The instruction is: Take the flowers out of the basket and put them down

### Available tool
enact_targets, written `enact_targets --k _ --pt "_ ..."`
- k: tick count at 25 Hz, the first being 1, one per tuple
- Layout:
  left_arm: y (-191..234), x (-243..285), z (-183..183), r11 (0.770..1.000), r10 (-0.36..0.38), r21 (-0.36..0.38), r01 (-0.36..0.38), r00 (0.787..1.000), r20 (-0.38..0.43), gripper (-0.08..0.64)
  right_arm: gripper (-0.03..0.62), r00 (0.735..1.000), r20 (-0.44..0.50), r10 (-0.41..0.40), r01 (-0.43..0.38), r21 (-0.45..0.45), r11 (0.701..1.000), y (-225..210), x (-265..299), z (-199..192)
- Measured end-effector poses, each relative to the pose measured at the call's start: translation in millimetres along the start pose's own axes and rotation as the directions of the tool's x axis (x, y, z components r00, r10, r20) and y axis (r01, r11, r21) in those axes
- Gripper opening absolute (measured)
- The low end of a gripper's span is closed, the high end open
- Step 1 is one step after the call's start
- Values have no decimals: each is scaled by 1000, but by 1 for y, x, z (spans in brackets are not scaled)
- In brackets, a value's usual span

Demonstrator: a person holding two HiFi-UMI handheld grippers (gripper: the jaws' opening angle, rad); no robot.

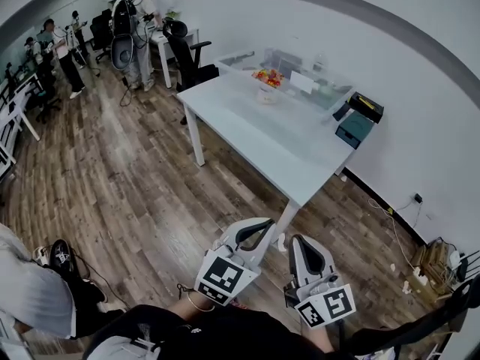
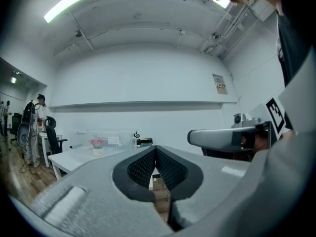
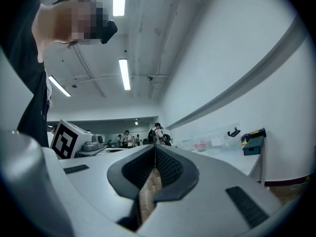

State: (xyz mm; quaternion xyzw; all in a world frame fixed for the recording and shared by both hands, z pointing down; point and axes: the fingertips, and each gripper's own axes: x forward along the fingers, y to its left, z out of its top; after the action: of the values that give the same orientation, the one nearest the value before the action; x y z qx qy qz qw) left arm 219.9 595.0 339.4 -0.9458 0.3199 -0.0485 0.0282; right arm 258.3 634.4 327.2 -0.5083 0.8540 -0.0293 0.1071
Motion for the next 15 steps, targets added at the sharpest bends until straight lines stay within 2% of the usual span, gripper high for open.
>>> enact_targets --k 15 --pt "59 12 -1 999 -38 -8 38 999 0 6 12 1000 -21 -21 21 9 1000 1 64 -12"
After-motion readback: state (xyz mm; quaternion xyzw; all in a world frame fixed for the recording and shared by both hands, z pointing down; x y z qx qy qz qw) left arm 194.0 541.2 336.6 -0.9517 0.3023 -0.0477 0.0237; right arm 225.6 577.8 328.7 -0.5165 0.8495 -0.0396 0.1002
